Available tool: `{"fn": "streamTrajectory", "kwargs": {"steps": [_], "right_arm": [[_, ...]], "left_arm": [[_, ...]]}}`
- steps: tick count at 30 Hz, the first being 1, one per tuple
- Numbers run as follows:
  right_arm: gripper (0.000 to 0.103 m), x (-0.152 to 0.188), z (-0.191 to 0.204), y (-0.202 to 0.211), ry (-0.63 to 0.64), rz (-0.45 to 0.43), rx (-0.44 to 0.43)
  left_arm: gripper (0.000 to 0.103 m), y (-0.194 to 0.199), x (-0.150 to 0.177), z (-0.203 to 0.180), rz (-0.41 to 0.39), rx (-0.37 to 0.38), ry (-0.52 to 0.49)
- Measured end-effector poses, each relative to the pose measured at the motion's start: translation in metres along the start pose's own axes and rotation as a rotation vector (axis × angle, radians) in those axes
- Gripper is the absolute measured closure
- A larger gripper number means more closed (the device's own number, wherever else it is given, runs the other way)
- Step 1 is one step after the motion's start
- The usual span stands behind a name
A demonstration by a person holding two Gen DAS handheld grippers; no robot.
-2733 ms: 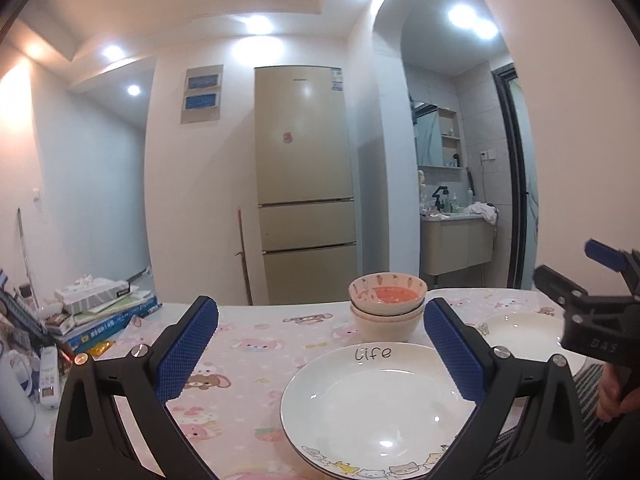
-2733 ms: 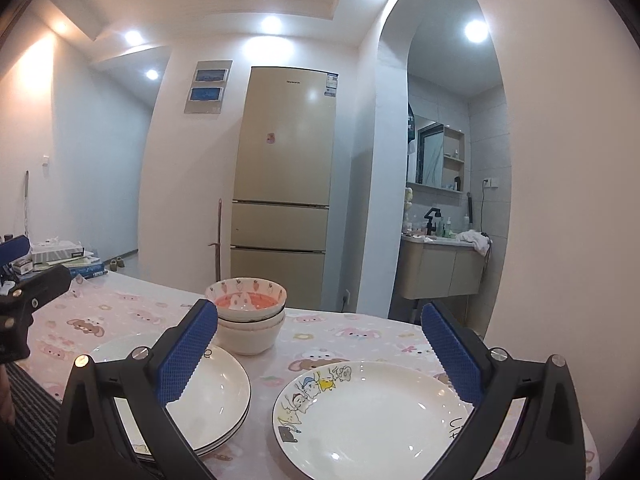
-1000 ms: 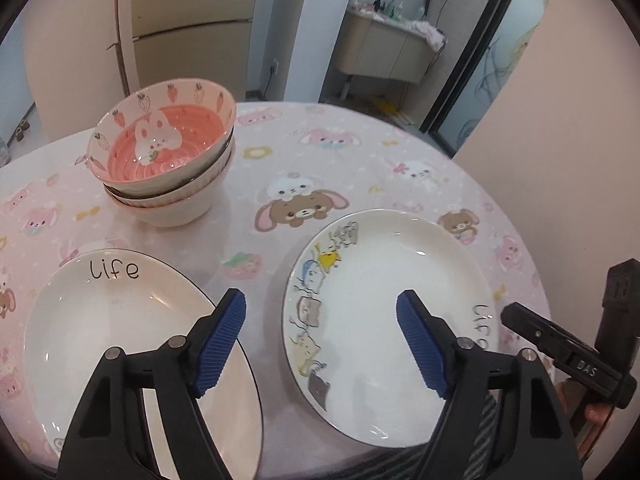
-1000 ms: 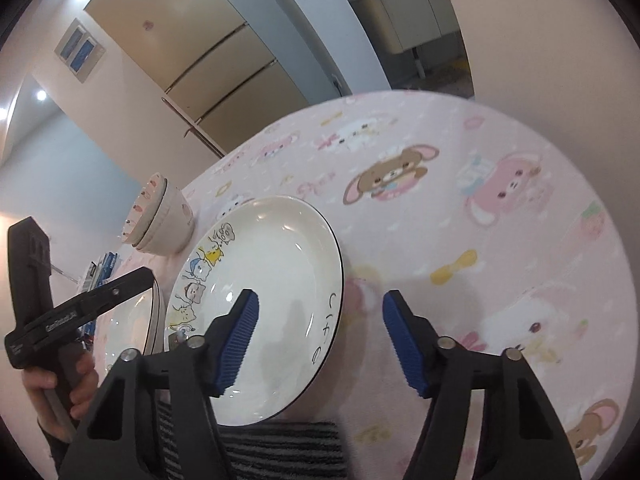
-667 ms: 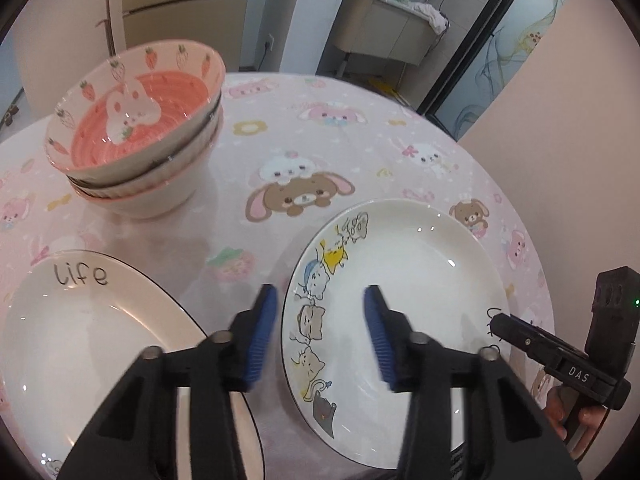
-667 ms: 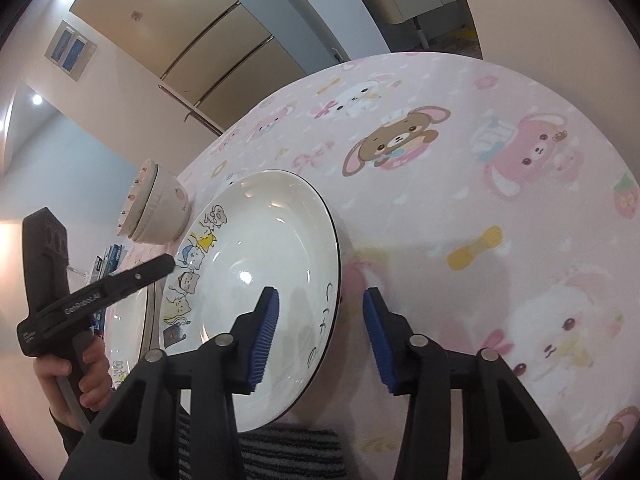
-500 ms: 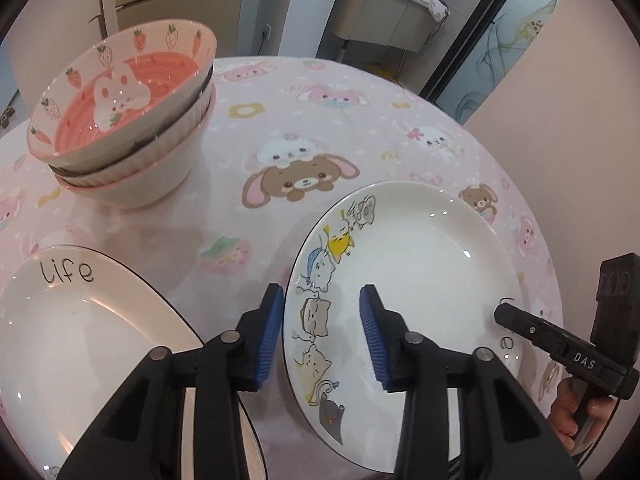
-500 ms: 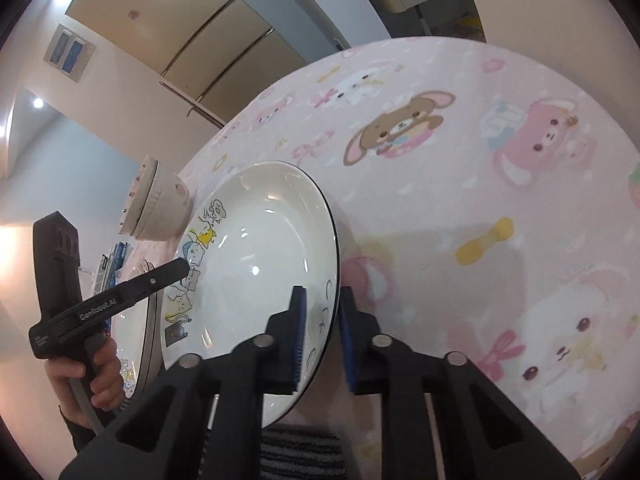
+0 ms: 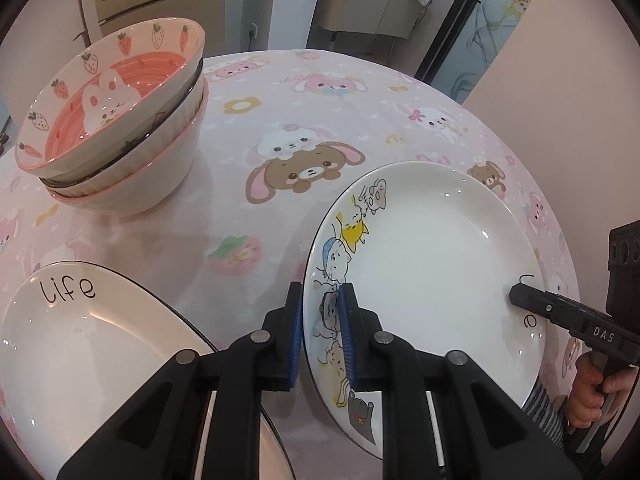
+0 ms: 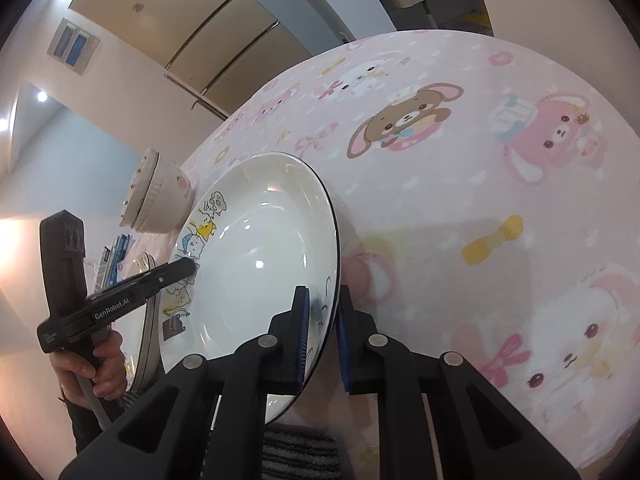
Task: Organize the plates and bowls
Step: 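Lift the cartoon-rimmed plate with both grippers and carry it toward the plate stack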
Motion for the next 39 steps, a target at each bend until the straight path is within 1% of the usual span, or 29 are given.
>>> {"fn": "streamTrajectory", "kwargs": {"steps": [4, 7, 11, 15, 19, 21, 25, 29, 30, 32, 39], "right_arm": [[0.087, 0.0, -0.001, 0.0, -0.018, 0.022, 0.014], [0.087, -0.003, 0.001, 0.004, 0.004, -0.001, 0.074], [0.087, -0.004, 0.002, 0.009, -0.015, 0.01, 0.054], [0.087, -0.004, 0.007, 0.016, -0.001, 0.004, 0.062], [0.087, -0.005, 0.014, 0.025, -0.007, -0.005, 0.036], [0.087, -0.006, 0.022, 0.03, -0.005, -0.007, 0.019], [0.087, -0.007, 0.037, 0.039, 0.018, -0.019, 0.02], [0.086, -0.007, 0.056, 0.046, 0.037, -0.021, 0.0], [0.086, -0.007, 0.061, 0.047, 0.046, -0.022, -0.001], [0.082, -0.005, 0.075, 0.048, 0.064, -0.021, -0.006], [0.082, 0.001, 0.122, 0.047, 0.131, -0.028, -0.018]], "left_arm": [[0.088, -0.001, 0.0, -0.001, 0.0, -0.003, 0.015], [0.088, 0.0, 0.003, -0.003, 0.017, 0.0, 0.031], [0.088, 0.002, 0.007, -0.005, 0.026, 0.012, 0.05], [0.088, 0.014, 0.003, -0.009, 0.002, 0.009, 0.044], [0.088, 0.032, -0.003, -0.01, -0.025, 0.001, 0.047], [0.088, 0.041, -0.004, -0.009, -0.035, 0.004, 0.069], [0.088, 0.064, -0.007, -0.007, -0.074, 0.003, 0.068], [0.088, 0.085, -0.005, 0.0, -0.1, -0.002, 0.07], [0.088, 0.091, -0.005, 0.003, -0.106, -0.007, 0.072], [0.088, 0.101, -0.004, 0.007, -0.119, -0.011, 0.081], [0.088, 0.137, 0.007, 0.04, -0.165, -0.03, 0.123]]}}
Point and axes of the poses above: each gripper's, at about its wrist camera, not at the fingertips, and y roughly against the way its jaws point, z to its left, x to its underside, the point moved 10 cm from there along -y, roughly the way its jaws point, and after that the axes turned 1 degree about -y, right-handed, at the moved point
